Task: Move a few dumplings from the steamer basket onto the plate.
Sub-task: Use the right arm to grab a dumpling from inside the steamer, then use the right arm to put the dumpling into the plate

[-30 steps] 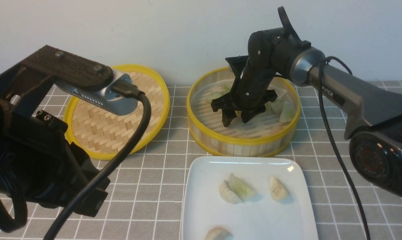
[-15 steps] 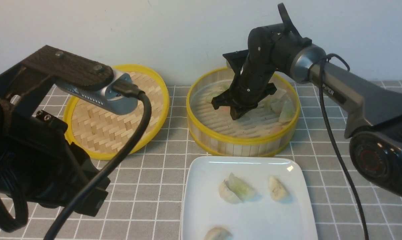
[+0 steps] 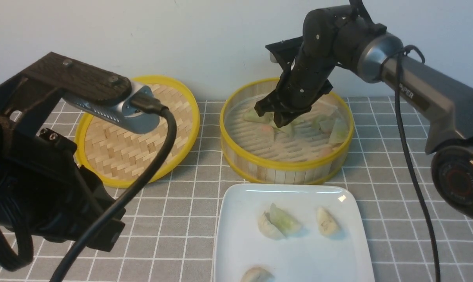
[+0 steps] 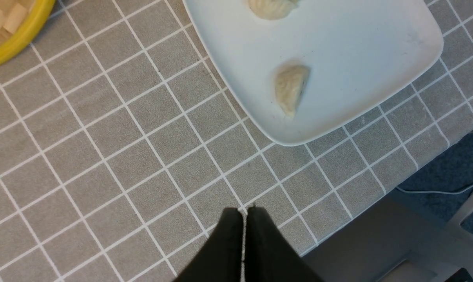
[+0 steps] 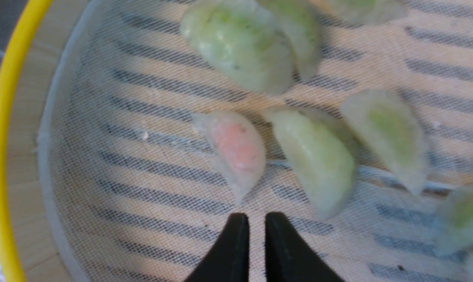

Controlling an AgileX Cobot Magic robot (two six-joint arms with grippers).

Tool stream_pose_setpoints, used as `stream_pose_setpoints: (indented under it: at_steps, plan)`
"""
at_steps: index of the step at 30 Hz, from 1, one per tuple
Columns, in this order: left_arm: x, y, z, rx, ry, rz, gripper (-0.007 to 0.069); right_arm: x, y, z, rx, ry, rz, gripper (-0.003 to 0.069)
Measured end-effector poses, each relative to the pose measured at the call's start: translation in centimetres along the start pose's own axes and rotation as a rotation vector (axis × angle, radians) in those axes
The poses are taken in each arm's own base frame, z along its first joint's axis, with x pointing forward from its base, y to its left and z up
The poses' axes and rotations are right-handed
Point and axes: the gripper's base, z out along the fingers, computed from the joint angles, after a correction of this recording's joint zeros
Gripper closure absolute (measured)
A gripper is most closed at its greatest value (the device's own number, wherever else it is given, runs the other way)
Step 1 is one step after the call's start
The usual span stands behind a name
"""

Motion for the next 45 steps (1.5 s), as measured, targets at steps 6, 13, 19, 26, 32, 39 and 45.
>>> stream_pose_setpoints:
  at_steps: [6,13,19,26,32,39,45]
  plan:
    - [0.0,0.0,0.0,0.0,0.0,0.0,0.0629,0.3,0.0,2.3,-0.023,0.011,0.007,0.037]
    - [0.0,0.0,0.0,0.0,0.0,0.0,0.0629,0.1,0.1,4.2,-0.06,-0.029,0.033,0.0287]
    - [0.0,0.0,0.0,-0.002,0.0,0.001,0.0629,0.0,0.1,5.0,-0.07,-0.049,0.041,0.0289]
    - [0.0,0.0,0.0,-0.003,0.0,0.001,0.0629,0.1,-0.1,5.1,-0.059,-0.035,0.035,0.0492]
    - [0.0,0.0,0.0,-0.003,0.0,0.001,0.0629,0.5,-0.5,3.6,-0.064,0.034,0.027,0.049]
    - [0.0,0.0,0.0,-0.002,0.0,0.001,0.0629,0.6,-1.0,-2.6,-0.055,-0.014,0.017,0.049]
    - [0.0,0.0,0.0,-0.002,0.0,0.001,0.0629,4.1,-0.2,-8.5,-0.064,0.015,0.01,0.049]
